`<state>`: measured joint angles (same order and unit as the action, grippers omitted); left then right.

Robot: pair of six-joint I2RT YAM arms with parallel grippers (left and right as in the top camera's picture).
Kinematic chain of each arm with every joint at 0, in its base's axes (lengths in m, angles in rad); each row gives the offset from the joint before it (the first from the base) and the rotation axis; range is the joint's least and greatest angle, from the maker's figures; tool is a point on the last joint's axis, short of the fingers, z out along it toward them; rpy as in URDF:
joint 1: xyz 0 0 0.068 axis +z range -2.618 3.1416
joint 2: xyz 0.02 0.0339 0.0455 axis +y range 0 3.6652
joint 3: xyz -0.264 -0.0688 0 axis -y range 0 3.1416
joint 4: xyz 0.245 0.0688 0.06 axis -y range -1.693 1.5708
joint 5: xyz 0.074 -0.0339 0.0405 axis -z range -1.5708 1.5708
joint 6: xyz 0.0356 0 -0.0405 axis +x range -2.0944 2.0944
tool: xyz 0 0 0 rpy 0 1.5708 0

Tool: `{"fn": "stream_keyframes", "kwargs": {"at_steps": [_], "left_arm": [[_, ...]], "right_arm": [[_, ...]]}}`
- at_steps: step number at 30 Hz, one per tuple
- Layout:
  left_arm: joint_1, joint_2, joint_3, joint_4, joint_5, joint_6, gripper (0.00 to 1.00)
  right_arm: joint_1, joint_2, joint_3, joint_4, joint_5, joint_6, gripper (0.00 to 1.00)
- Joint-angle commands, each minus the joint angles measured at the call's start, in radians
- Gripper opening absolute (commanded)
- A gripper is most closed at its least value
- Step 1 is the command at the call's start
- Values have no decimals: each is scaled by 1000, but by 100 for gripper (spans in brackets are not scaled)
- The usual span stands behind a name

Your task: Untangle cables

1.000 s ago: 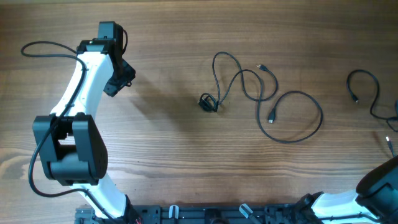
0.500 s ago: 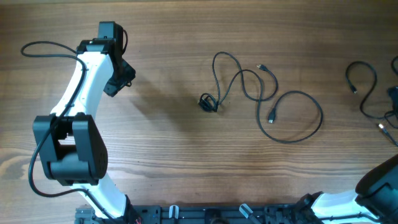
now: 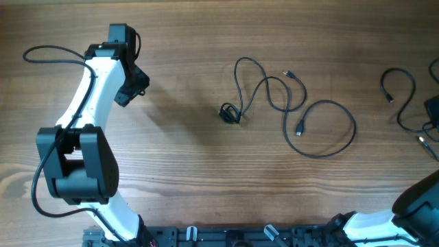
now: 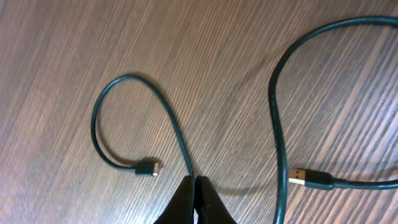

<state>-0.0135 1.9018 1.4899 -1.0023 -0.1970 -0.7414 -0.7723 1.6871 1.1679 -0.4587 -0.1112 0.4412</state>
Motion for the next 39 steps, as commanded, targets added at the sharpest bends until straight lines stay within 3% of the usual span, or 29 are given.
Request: {"fn": "stream_keyframes", "kwargs": {"at_steps": [1,4,7,10,13,17,22,34,39], "left_arm": [[5,13,-1,3,-2,1,49],[5,13,-1,3,-2,0,49],[5,13,-1,5,8,1,46],[5,13,-1,6,32,1,29],[5,13,-1,6,36,1,22],[5,13,-1,6,62,1,4],[5,13,-1,6,70,1,4],[5,13,-1,7,119,1,6],[5,13,-1,7,118,1,9]], "right_arm": [[24,11,2,-15,-51,-26,5],[60,14,2,-18,-142,-26,5],[116,23,2,-37,-184,-24,11],[188,30,2,-63,-183,-22,14],[280,39,2,-99,-183,-23,15],[423,54,2,-158,-183,-23,15],[628,80,2,-185,-210,-23,30],[1080,132,2,-42,-212,47,40],[1218,151,2,48,-211,146,40]]}}
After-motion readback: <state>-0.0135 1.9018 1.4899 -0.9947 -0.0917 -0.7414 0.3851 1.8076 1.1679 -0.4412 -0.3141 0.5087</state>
